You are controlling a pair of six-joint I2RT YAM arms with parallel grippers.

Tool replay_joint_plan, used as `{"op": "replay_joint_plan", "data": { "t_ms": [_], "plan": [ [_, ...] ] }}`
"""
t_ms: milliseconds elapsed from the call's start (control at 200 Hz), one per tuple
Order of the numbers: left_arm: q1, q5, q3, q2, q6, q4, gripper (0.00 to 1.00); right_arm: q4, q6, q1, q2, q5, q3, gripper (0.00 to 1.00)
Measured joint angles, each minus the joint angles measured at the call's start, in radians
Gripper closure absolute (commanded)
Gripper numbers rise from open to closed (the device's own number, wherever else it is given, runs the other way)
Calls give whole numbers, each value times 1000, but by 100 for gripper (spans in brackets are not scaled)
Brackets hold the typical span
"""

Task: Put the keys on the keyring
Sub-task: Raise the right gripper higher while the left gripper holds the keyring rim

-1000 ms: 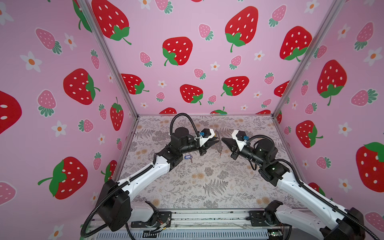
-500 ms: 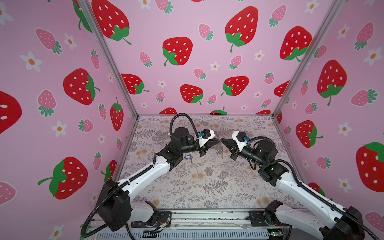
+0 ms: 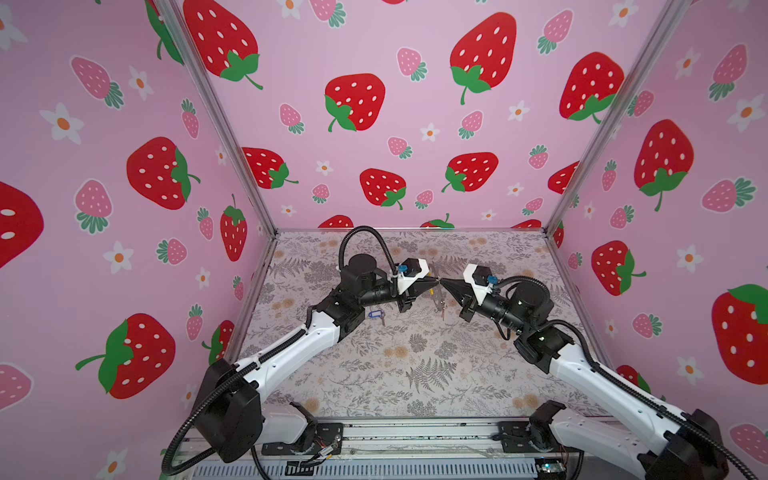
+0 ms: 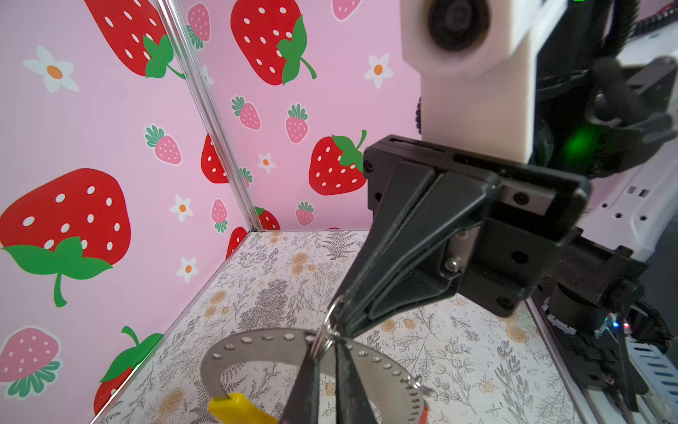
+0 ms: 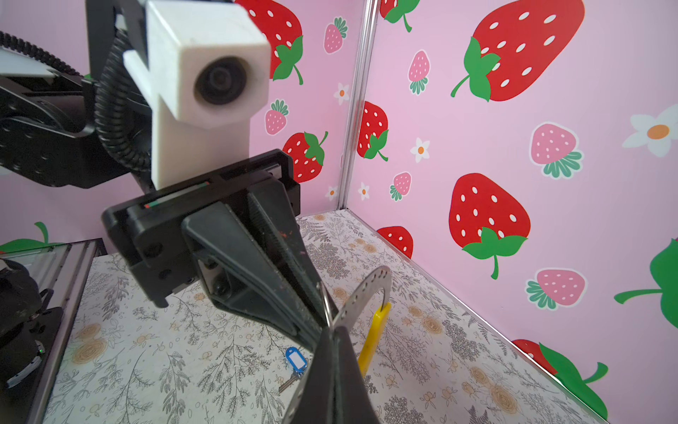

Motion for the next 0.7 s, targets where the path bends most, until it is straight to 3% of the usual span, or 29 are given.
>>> {"op": "replay_joint_plan", "data": {
  "t_ms": [285,700],
  "plan": [
    [-1,0,-2,-47,15,-1,80,119,-53,0,-19,-8,-142,100],
    [2,-18,-64,-109,35,-47,74,272,-191,0,-35,16,-203,100]
  ]
}}
